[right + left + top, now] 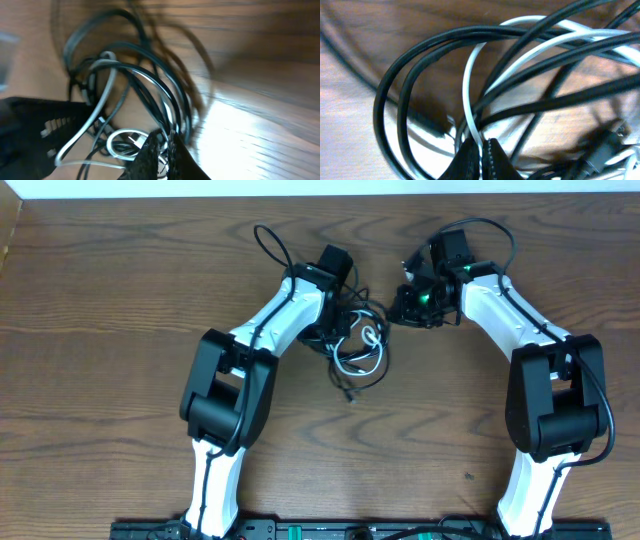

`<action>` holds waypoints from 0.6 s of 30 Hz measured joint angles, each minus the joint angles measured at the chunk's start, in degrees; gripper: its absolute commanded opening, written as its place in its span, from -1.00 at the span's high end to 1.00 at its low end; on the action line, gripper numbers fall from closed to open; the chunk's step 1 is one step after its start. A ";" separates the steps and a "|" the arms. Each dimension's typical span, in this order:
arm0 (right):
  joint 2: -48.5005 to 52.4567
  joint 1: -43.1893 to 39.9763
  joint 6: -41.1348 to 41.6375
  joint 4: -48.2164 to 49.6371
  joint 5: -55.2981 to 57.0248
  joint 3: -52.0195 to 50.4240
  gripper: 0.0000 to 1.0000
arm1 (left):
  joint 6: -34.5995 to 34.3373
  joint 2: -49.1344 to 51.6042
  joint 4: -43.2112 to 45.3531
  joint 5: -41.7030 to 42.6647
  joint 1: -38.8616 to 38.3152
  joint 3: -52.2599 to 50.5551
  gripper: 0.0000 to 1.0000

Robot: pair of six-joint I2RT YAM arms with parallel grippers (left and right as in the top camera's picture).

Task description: Untangle cables

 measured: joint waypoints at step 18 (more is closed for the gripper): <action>-13.27 -0.98 -2.75 5.16 -10.60 -0.09 0.62 | 5.79 -27.10 -2.89 9.27 -1.31 2.49 0.85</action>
